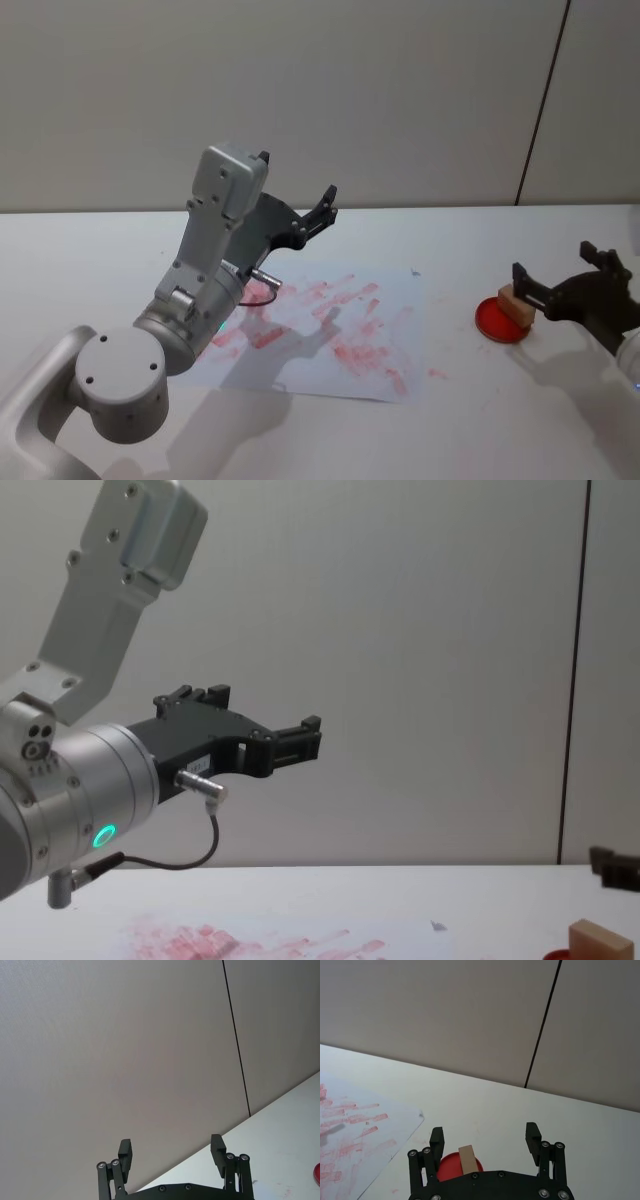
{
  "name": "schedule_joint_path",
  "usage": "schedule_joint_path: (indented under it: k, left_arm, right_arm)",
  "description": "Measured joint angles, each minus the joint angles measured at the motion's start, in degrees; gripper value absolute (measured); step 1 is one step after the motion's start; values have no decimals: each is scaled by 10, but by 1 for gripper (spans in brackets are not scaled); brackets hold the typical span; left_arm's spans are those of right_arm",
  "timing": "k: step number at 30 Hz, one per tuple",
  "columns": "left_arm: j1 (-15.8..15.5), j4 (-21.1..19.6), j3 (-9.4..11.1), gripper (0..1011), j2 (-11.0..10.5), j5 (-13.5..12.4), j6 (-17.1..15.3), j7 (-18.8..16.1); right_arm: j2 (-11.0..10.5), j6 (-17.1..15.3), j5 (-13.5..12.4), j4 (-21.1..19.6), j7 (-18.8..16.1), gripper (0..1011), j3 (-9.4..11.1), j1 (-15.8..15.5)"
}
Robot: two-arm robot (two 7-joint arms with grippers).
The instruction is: Use the one hand to pick up the stamp and affix it onto the A4 paper.
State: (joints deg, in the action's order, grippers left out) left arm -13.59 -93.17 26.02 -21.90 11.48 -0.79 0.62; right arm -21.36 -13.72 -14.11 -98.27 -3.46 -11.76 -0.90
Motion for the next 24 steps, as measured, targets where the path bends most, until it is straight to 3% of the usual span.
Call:
schedule_joint_path:
  k: [8, 24]
  left_arm:
    - [0, 0, 0, 1001, 0, 0, 0, 0]
    - [0, 0, 0, 1002, 0, 0, 0, 0]
  right_arm:
    - [20, -21, 27, 40, -17, 1001, -13, 28]
    - [25, -57, 59, 67, -15, 1001, -20, 31]
